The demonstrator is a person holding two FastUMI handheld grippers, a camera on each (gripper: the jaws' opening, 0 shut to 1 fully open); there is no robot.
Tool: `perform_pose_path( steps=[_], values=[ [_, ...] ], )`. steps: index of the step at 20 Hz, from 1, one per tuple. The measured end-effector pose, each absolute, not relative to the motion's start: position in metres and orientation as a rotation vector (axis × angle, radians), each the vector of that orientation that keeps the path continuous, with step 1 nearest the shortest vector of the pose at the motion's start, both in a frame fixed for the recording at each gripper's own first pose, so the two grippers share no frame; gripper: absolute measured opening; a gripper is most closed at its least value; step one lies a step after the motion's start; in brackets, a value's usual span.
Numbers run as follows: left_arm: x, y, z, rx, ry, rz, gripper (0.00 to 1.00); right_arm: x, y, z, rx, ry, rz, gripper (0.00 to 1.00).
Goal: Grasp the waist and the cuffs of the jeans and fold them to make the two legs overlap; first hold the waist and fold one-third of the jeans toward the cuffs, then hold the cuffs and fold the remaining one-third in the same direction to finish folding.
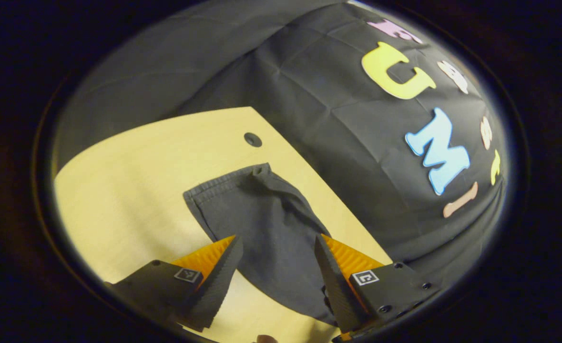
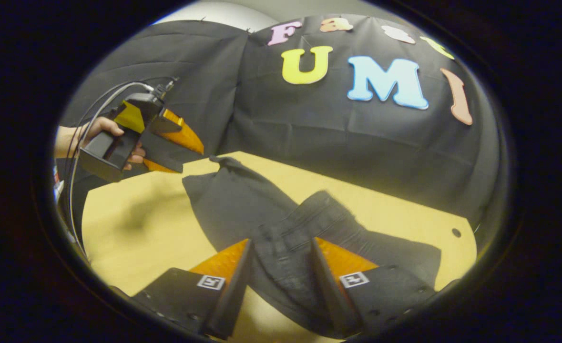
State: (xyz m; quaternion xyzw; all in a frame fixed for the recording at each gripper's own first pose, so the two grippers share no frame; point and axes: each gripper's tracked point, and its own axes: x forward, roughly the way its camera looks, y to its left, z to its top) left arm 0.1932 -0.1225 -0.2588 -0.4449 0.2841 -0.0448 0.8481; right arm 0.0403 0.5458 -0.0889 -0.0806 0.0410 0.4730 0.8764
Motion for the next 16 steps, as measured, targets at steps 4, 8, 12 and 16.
perform_pose_path(
  steps=[4, 8, 12, 16],
  values=[
    [0.195, -0.101, -0.274, -1.098, 0.595, -0.03, 0.99, 0.059, 0.513, -0.057, -0.15, 0.025, 0.893, 0.95],
    [0.197, -0.067, -0.297, -1.166, 0.609, 0.068, 1.0, 0.083, 0.479, -0.032, -0.08, 0.037, 0.783, 0.95],
    [0.197, -0.033, -0.317, -1.175, 0.653, 0.157, 0.99, 0.103, 0.452, -0.013, -0.026, 0.038, 0.682, 0.96],
    [0.218, -0.025, -0.325, -1.177, 0.667, 0.155, 0.99, 0.12, 0.44, -0.004, -0.02, 0.016, 0.632, 0.94]
  ],
)
